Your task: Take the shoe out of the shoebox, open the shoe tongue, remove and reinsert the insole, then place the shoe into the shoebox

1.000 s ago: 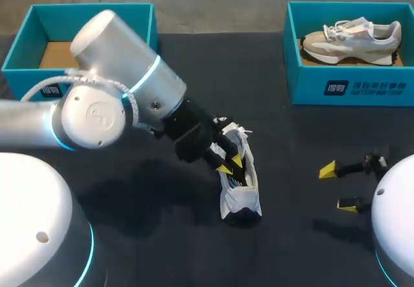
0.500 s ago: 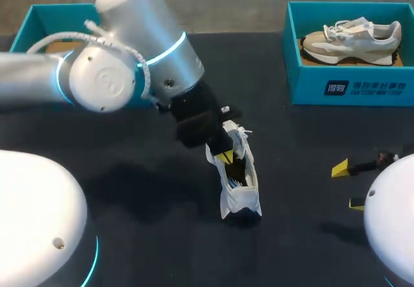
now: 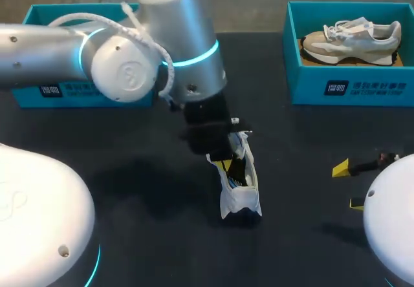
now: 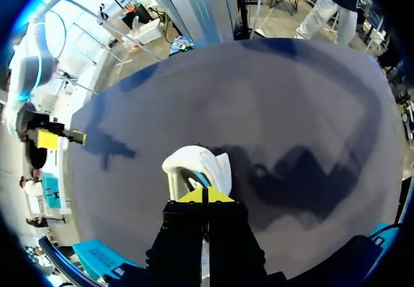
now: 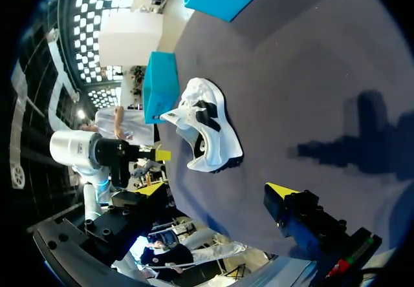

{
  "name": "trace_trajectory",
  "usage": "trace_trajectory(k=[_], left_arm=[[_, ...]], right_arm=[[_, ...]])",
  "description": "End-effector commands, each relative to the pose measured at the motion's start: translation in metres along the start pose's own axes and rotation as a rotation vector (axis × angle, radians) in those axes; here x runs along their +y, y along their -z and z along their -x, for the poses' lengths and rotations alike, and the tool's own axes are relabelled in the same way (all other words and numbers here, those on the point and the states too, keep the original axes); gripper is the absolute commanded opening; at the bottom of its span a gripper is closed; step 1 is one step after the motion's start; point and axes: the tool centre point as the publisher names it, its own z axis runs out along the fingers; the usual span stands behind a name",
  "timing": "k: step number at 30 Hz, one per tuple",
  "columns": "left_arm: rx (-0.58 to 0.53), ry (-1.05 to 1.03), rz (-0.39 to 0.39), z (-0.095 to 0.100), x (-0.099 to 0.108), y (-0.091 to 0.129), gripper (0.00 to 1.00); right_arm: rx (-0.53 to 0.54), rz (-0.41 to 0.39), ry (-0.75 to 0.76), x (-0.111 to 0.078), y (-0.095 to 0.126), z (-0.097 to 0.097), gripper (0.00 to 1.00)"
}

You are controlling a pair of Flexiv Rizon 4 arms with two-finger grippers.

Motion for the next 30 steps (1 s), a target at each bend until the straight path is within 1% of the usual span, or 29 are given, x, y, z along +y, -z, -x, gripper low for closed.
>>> trace_trajectory(k=[1,6,9,13,15,16,19,24,30], left_arm=[[0.032,0.007,0.001,0.005,0.000,-0.015,0.00],[0.017,0.014,0.011,0.004,0.003,-0.020,0.00],[0.033,0.019,0.012,0.001,0.007,-0.027,0.00],[0.075,0.004,-0.005,0.000,0.007,-0.034,0.00],[0.080,0.003,-0.007,0.000,0.007,-0.035,0.00],[0.090,-0.004,-0.013,-0.001,0.007,-0.041,0.00],[0.092,-0.014,-0.020,0.001,0.007,-0.047,0.00],[0.091,-0.022,-0.020,0.006,0.012,-0.049,0.00],[0.110,-0.025,-0.021,0.005,0.018,-0.053,0.00]], right_arm=[[-0.003,0.004,0.000,-0.003,0.001,-0.001,1.00],[-0.003,0.004,0.000,-0.003,0.001,-0.001,1.00],[-0.003,0.004,0.000,-0.003,0.001,-0.001,1.00],[-0.003,0.004,0.000,-0.003,0.001,-0.001,1.00],[-0.003,0.004,0.000,-0.003,0.001,-0.001,1.00],[-0.003,0.004,0.000,-0.003,0.001,-0.001,1.00],[-0.003,0.004,0.000,-0.003,0.001,-0.001,1.00],[-0.003,0.004,0.000,-0.003,0.001,-0.001,1.00],[-0.003,0.004,0.000,-0.003,0.001,-0.001,1.00]])
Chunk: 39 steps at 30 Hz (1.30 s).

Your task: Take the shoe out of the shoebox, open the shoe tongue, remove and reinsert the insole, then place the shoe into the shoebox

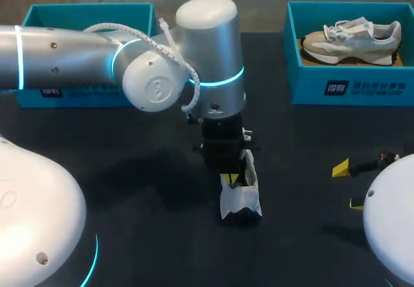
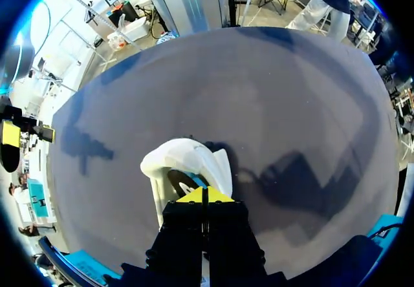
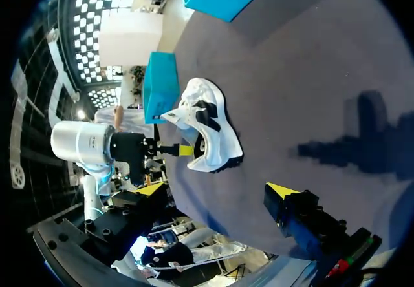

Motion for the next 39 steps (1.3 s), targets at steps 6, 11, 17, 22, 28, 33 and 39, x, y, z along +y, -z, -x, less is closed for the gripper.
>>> trace_trajectory(k=[6,11,17,22,28,33,39], left_arm=[[0.045,-0.025,-0.017,0.003,0.005,-0.012,0.00],[0.080,-0.028,-0.034,-0.002,0.006,-0.020,0.00],[0.124,-0.048,-0.051,-0.007,0.007,-0.033,0.00],[0.114,-0.041,-0.054,-0.007,0.010,-0.041,0.00],[0.100,-0.050,-0.036,-0.006,0.010,-0.053,0.00],[0.085,-0.047,-0.004,-0.007,0.010,-0.061,0.00],[0.052,-0.016,0.004,-0.002,0.013,-0.063,0.00]], right_arm=[[-0.003,0.004,0.000,-0.003,0.001,-0.001,1.00],[-0.003,0.004,0.000,-0.003,0.001,-0.001,1.00],[-0.003,0.004,0.000,-0.003,0.001,-0.001,1.00],[-0.003,0.004,0.000,-0.003,0.001,-0.001,1.00],[-0.003,0.004,0.000,-0.003,0.001,-0.001,1.00],[-0.003,0.004,0.000,-0.003,0.001,-0.001,1.00],[-0.003,0.004,0.000,-0.003,0.001,-0.001,1.00]])
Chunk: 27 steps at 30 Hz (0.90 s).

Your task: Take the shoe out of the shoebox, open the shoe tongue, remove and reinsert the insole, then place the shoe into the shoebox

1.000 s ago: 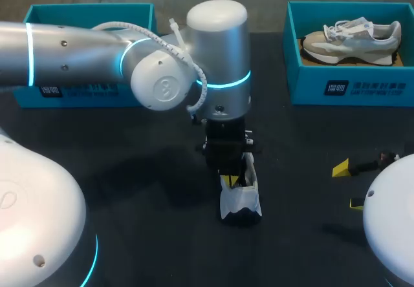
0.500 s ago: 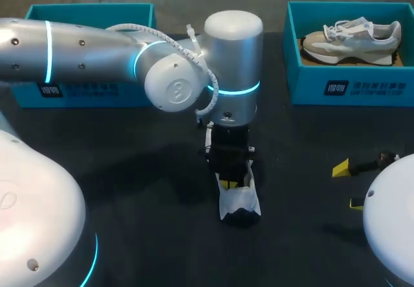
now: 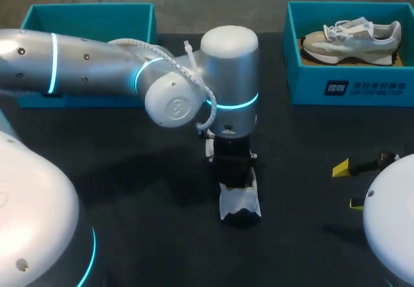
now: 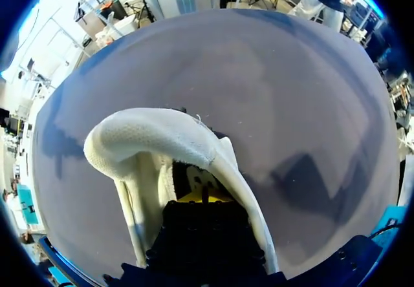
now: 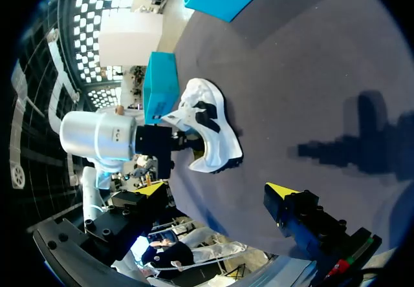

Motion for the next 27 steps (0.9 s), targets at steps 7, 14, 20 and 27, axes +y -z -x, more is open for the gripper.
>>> trace_trajectory(k=[7,14,20,27], left_arm=[[-0.045,0.021,0.014,0.005,-0.002,0.028,0.00],[-0.002,0.079,-0.003,0.003,-0.004,0.063,0.00],[0.052,0.109,-0.039,0.000,-0.010,0.062,0.00],[0.095,0.122,-0.070,-0.002,-0.015,0.045,0.00]], right_arm=[[-0.003,0.004,0.000,-0.003,0.001,-0.001,1.00],[-0.003,0.004,0.000,-0.003,0.001,-0.001,1.00],[-0.003,0.004,0.000,-0.003,0.001,-0.001,1.00],[-0.003,0.004,0.000,-0.003,0.001,-0.001,1.00]])
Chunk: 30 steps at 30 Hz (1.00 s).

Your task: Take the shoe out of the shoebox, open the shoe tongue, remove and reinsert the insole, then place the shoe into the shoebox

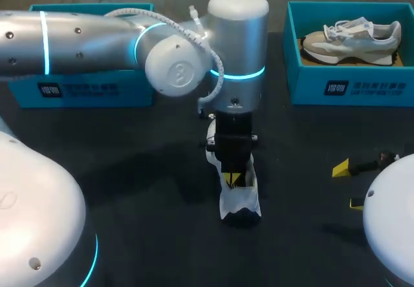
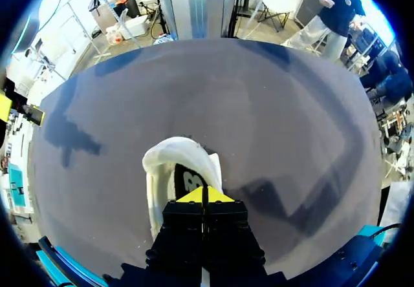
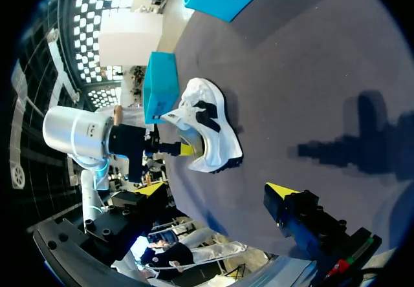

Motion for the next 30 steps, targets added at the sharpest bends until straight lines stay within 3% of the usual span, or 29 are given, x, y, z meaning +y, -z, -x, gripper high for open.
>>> trace_trajectory(k=[1,14,17,18,21,26,30], left_arm=[[0.016,0.005,-0.006,0.007,0.004,-0.015,0.00],[0.047,0.016,-0.053,0.010,0.004,-0.051,0.00],[0.012,0.042,-0.061,0.009,0.005,-0.064,0.00],[-0.074,0.040,-0.045,0.012,0.007,-0.070,0.00],[-0.121,0.061,-0.031,0.015,0.008,-0.076,0.00],[-0.144,0.061,-0.021,0.017,0.007,-0.074,0.00],[-0.157,0.044,0.005,0.020,0.006,-0.051,0.00]], right_arm=[[-0.003,0.004,0.000,-0.003,0.001,-0.001,1.00],[-0.003,0.004,0.000,-0.003,0.001,-0.001,1.00],[-0.003,0.004,0.000,-0.003,0.001,-0.001,1.00],[-0.003,0.004,0.000,-0.003,0.001,-0.001,1.00],[-0.003,0.004,0.000,-0.003,0.001,-0.001,1.00],[-0.003,0.004,0.000,-0.003,0.001,-0.001,1.00],[-0.003,0.004,0.000,-0.003,0.001,-0.001,1.00]])
